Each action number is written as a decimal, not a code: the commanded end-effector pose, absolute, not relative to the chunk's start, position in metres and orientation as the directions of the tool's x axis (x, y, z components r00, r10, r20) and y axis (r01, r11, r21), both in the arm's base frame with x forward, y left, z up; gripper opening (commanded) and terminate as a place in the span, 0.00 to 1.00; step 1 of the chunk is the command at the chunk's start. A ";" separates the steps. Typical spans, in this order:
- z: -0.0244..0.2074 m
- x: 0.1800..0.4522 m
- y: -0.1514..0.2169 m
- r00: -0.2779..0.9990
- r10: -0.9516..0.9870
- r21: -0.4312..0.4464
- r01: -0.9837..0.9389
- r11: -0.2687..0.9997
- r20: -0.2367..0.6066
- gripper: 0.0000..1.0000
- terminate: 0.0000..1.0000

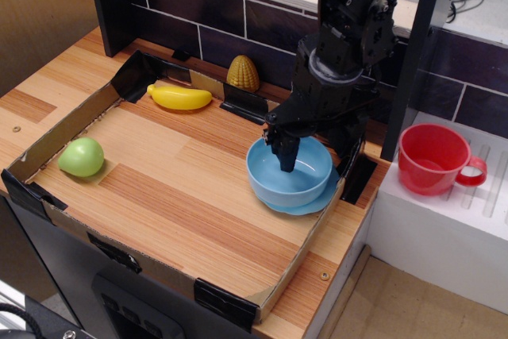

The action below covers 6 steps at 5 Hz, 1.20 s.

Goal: Take bowl off plate

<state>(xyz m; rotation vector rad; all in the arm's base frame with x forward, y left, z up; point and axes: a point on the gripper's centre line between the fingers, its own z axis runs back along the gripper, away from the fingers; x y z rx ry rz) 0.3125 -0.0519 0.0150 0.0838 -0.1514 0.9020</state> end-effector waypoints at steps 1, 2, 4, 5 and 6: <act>0.023 0.321 -0.056 0.605 0.775 -0.048 -0.782 0.622 0.181 0.00 0.00; 0.023 0.323 -0.055 0.601 0.778 -0.034 -0.787 0.616 0.186 0.00 0.00; 0.039 0.321 -0.058 0.602 0.772 -0.058 -0.780 0.623 0.204 0.00 0.00; 0.052 0.314 -0.058 0.597 0.775 -0.079 -0.779 0.622 0.208 0.00 0.00; 0.056 0.294 -0.056 0.621 0.758 -0.079 -0.761 0.644 0.196 0.00 0.00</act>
